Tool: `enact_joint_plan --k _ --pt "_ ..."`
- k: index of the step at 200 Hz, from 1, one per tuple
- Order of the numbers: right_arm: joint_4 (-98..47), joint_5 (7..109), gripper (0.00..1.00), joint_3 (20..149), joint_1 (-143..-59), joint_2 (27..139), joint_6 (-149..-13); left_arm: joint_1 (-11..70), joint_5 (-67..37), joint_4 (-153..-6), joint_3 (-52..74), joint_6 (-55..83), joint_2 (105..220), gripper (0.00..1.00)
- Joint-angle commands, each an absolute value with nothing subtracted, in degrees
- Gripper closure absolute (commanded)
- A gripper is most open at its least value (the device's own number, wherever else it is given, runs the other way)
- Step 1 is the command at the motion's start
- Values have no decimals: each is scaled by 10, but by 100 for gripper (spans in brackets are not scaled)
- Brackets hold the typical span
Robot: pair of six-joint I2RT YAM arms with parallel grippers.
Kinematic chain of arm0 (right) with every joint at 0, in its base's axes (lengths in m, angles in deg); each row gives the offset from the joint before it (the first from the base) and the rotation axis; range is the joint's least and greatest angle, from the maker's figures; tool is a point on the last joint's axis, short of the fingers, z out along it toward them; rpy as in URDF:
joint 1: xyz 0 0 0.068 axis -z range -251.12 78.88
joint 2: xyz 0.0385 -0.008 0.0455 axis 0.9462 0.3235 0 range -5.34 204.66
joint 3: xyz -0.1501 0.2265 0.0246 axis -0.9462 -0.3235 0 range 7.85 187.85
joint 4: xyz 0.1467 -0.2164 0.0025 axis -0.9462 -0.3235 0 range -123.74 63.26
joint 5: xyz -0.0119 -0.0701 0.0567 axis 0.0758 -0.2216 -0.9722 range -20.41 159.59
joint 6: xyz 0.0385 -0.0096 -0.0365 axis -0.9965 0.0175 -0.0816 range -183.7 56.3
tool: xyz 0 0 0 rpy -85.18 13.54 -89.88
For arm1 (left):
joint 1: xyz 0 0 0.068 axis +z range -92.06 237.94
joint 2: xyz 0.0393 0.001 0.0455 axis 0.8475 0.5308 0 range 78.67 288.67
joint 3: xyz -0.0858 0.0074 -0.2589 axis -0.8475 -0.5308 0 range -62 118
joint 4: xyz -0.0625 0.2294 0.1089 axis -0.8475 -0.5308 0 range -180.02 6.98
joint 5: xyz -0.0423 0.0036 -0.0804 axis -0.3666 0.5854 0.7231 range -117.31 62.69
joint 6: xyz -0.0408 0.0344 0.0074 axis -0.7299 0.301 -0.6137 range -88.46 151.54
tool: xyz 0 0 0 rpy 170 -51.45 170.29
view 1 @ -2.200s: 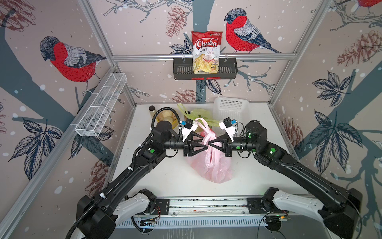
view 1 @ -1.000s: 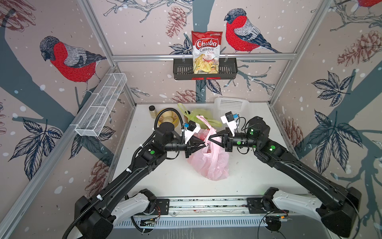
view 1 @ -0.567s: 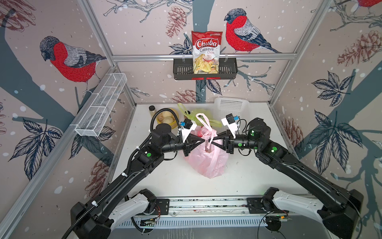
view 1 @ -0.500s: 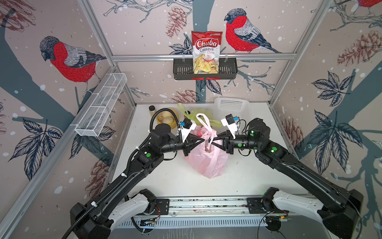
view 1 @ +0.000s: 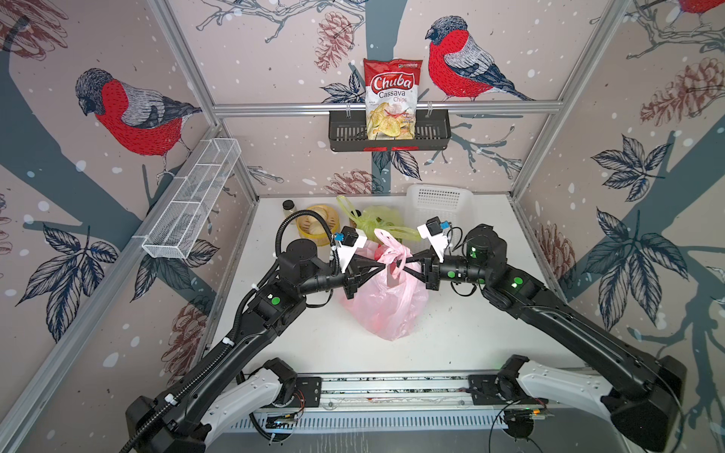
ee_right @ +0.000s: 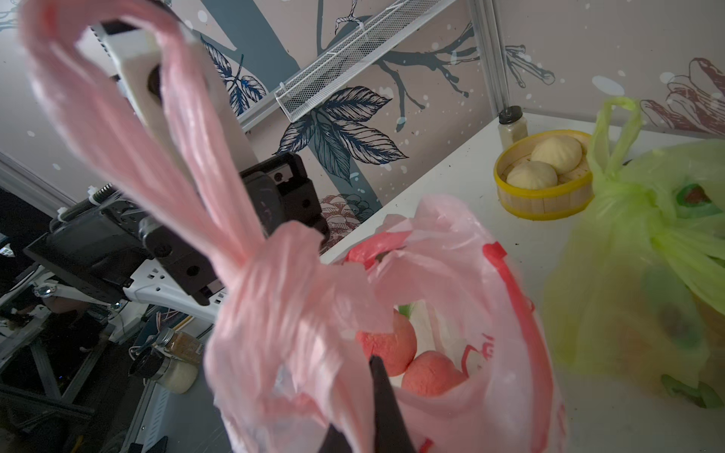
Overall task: Place the peach into a plastic bag & tie a knot
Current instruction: Cross the plastic bag at the center of the board.
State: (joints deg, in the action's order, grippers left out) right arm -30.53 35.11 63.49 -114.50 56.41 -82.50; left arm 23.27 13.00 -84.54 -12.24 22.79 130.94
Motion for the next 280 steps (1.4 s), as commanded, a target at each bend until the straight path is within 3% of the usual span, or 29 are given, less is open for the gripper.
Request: enact_joint_plan --k 1,100,125,203,258,280 --pt "-302 388 100 646 -1144 573 -822 231 167 -805 -130 212 1307 100" --pt "-254 613 100 666 -1202 617 -847 198 200 -725 -163 175 1328 100" --pt "-210 628 100 652 -1204 614 -871 191 206 -708 -171 166 1335 100" --pt "130 443 100 554 -1191 632 -1053 157 154 -578 -221 119 1361 100" --pt "246 303 100 562 -1187 680 -1137 157 77 -562 -256 120 1315 100" --pt "261 288 100 561 -1179 683 -1149 157 53 -572 -264 119 1291 84"
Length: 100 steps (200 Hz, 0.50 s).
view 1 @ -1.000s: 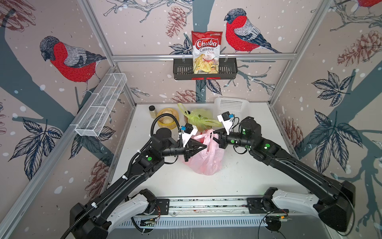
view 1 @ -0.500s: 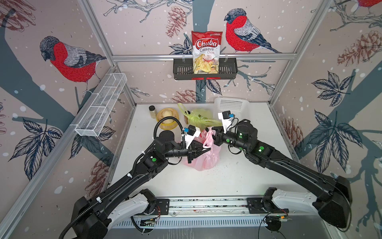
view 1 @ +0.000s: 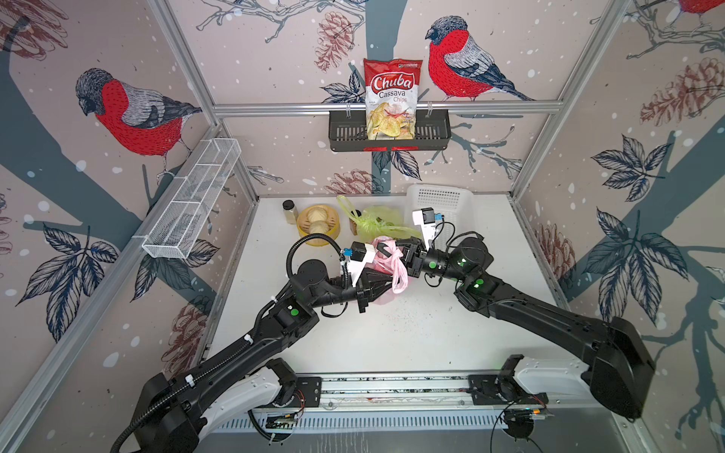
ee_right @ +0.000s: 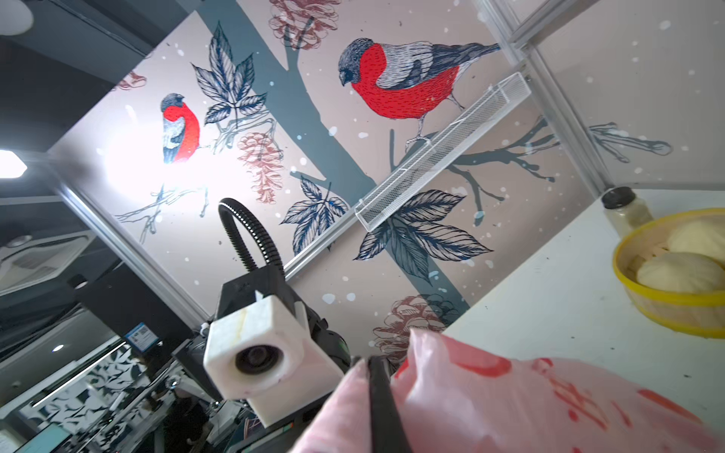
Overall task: Place the peach into a plastic bag & tie a knot
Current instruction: Cross the plastic bag at the center of the board.
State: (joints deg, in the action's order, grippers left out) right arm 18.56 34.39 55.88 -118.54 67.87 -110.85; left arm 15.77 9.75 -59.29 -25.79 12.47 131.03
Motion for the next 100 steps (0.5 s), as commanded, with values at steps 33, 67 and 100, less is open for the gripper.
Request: enact_joint_plan --k 33,67,100 --pt "277 266 100 565 -1165 691 -1162 157 38 -607 -264 121 1266 55" --pt "283 256 100 571 -1154 701 -1163 157 39 -656 -265 121 1240 44" --pt "286 249 100 576 -1143 708 -1163 157 23 -714 -254 117 1187 44"
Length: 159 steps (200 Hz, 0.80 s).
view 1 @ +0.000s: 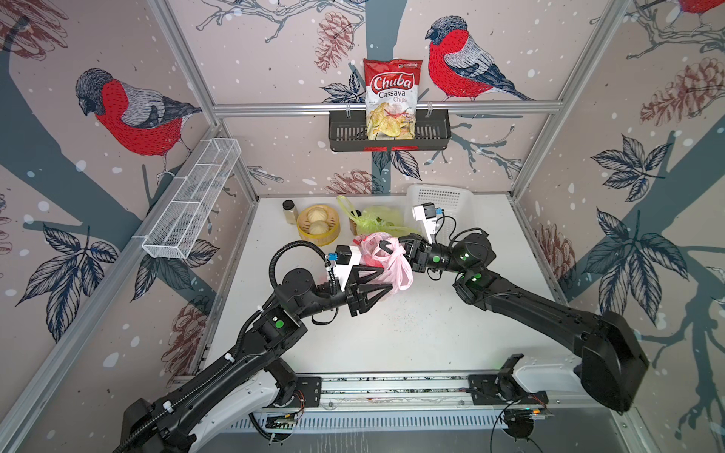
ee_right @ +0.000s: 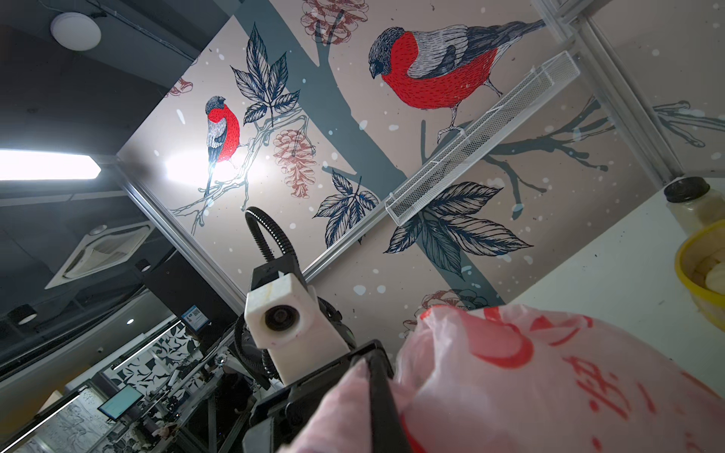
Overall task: Place the peach into a plastic bag & tie a knot
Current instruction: Cross the plastic bag at the center of the board.
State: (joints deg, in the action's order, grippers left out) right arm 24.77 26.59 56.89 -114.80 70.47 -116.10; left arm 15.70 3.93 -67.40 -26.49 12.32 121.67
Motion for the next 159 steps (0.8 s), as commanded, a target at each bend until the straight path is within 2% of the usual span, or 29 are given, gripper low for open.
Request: enact_joint_plan --k 1,38,62,81,112,159 --pt "286 249 100 577 -1143 709 -1163 157 23 -714 -253 118 1184 44" --pt "285 239 100 581 -1140 718 -1161 167 35 -731 -215 81 1147 47" --pt "286 239 100 579 -1141 719 -1160 200 115 -640 -204 -1 1177 53" --pt "286 239 100 579 -1141 717 -1160 225 141 -575 -203 -69 1206 54" --pt "275 239 100 581 -1144 712 -1153 243 146 -512 -205 -139 1237 49" --pt "259 237 100 585 -1144 707 -1140 251 129 -574 -194 -124 1227 45"
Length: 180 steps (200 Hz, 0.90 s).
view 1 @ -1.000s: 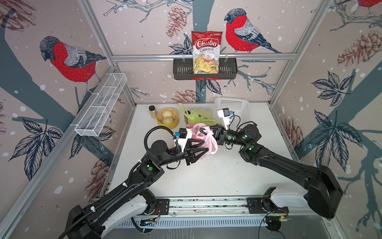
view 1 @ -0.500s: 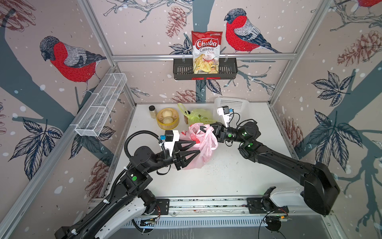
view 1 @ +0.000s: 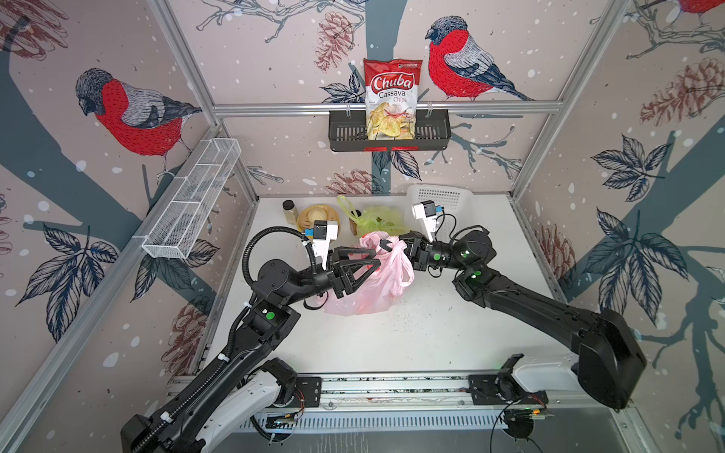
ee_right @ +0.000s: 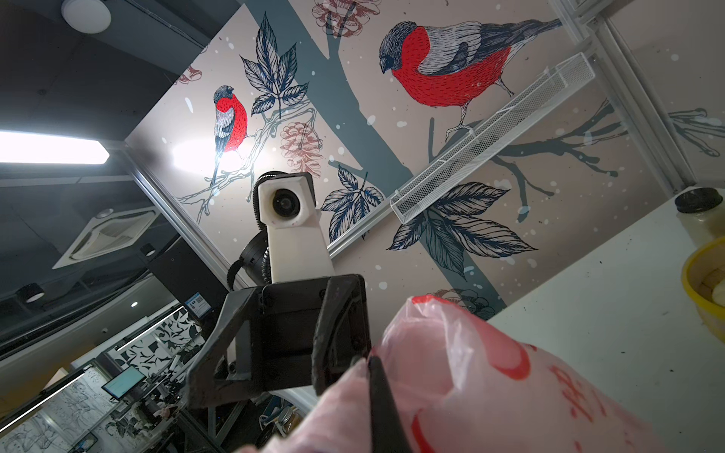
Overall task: Place the peach into a plastic bag & tie a knot
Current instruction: Cross the plastic bag at the center of the board, then tie the plastic bag at the center of the board.
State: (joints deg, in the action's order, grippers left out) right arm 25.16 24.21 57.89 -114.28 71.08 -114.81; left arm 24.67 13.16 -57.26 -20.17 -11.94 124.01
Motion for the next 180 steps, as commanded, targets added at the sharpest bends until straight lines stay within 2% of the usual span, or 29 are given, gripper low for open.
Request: enact_joint_plan --k 1,38,80,123,180 --pt "259 237 100 585 -1144 707 -1140 251 128 -577 -194 -123 1227 45" --pt "259 235 100 587 -1146 708 -1140 258 119 -617 -193 -107 1225 40" --pt "248 235 100 593 -1152 705 -1132 259 122 -578 -210 -126 1237 35" --pt "228 235 100 601 -1159 707 -1117 259 150 -524 -217 -154 1249 34" --pt "228 234 100 604 -1160 708 -1117 260 150 -563 -211 -134 1260 35"
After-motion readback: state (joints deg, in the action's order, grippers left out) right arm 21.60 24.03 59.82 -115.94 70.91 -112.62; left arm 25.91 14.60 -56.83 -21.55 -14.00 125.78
